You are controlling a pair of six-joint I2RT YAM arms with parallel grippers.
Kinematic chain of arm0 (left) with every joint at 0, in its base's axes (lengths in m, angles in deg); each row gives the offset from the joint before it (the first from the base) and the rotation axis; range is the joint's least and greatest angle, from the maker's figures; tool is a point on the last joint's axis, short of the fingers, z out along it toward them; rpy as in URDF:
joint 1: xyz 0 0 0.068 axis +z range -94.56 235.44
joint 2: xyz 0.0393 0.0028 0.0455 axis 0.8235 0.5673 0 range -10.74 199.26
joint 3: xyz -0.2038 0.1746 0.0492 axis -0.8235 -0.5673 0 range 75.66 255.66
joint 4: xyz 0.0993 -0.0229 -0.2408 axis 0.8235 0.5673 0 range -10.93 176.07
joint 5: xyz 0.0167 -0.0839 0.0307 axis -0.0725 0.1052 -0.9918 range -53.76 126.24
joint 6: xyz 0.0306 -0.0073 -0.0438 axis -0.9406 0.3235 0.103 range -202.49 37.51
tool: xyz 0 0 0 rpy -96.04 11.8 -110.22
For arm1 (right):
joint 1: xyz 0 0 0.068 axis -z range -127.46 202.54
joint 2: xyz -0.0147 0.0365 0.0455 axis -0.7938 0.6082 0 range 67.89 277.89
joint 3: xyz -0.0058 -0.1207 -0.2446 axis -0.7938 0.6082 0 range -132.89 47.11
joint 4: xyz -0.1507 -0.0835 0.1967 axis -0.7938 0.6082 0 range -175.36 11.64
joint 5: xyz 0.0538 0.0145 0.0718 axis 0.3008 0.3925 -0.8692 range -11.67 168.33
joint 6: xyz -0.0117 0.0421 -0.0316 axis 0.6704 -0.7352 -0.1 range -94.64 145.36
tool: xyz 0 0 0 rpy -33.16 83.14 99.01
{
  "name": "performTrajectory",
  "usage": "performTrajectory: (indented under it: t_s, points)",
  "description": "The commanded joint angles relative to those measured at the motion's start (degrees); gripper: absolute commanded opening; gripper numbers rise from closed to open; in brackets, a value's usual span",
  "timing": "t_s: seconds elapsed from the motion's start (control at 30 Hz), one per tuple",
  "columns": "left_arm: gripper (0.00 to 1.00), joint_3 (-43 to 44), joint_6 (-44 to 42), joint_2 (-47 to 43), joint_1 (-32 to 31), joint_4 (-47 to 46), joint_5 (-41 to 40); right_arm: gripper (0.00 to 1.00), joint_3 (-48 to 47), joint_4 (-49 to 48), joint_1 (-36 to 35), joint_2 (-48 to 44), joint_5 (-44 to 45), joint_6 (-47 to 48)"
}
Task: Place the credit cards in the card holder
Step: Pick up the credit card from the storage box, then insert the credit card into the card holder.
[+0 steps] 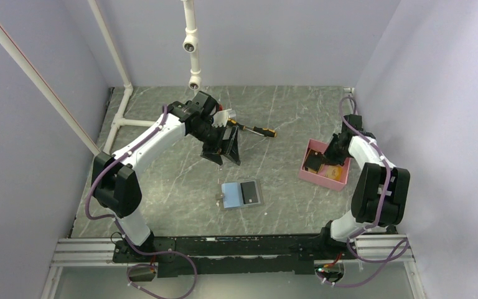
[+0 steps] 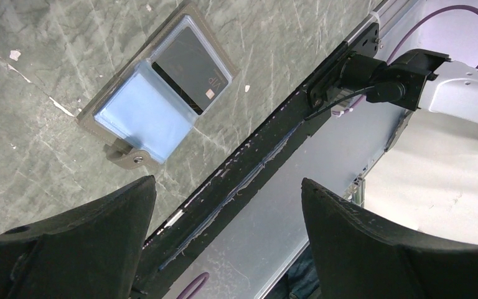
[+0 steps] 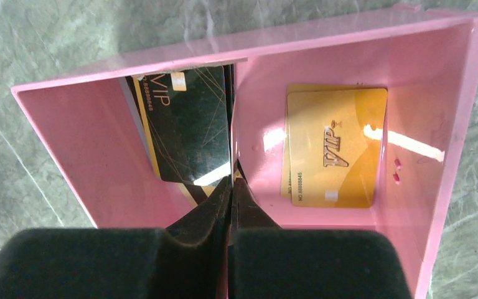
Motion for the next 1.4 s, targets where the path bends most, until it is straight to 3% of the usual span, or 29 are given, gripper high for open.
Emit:
performTrajectory:
  t_s: [0.0, 0.37, 0.7, 0.93, 1.03, 1.17, 1.27, 1.37]
  points:
    - [0.91, -0.2, -0.2, -2.0, 0.3, -1.3, 2.1, 0.0, -3.9, 4.8, 0.2, -1.3, 1.4, -0.6]
    - [0.91, -1.3, 3.0, -2.9, 0.2, -2.2, 4.5, 0.0, -6.0, 8.8, 0.8, -6.7, -0.6, 3.3]
    - [0.91, -0.2, 5.5, -2.6, 1.3, -5.8, 9.7, 0.0, 0.0, 0.8, 3.3, -11.2, -22.8, 8.2]
    - [0.91, -3.0, 7.6, -4.1, 3.3, -8.8, 11.5, 0.0, -3.4, 3.3, 3.3, -11.0, -23.3, 9.4]
    - [0.91, -4.5, 8.9, -5.0, 4.4, -9.6, 10.2, 0.0, -9.4, 8.4, 0.5, -11.0, -14.4, 8.8]
    - [0.91, -8.5, 11.2, -6.1, 5.8, -9.3, 3.9, 0.0, -21.4, 14.3, -9.1, -9.0, -6.0, 8.3]
    - [0.91, -12.2, 11.6, -4.8, 6.2, -7.8, -0.7, 0.0, -25.1, 14.6, -15.0, -8.7, -9.2, 6.8]
    - [0.89, -16.2, 12.2, -2.9, 6.2, -10.3, -3.9, 0.0, -20.5, 8.5, -18.5, -9.5, -23.0, 3.6]
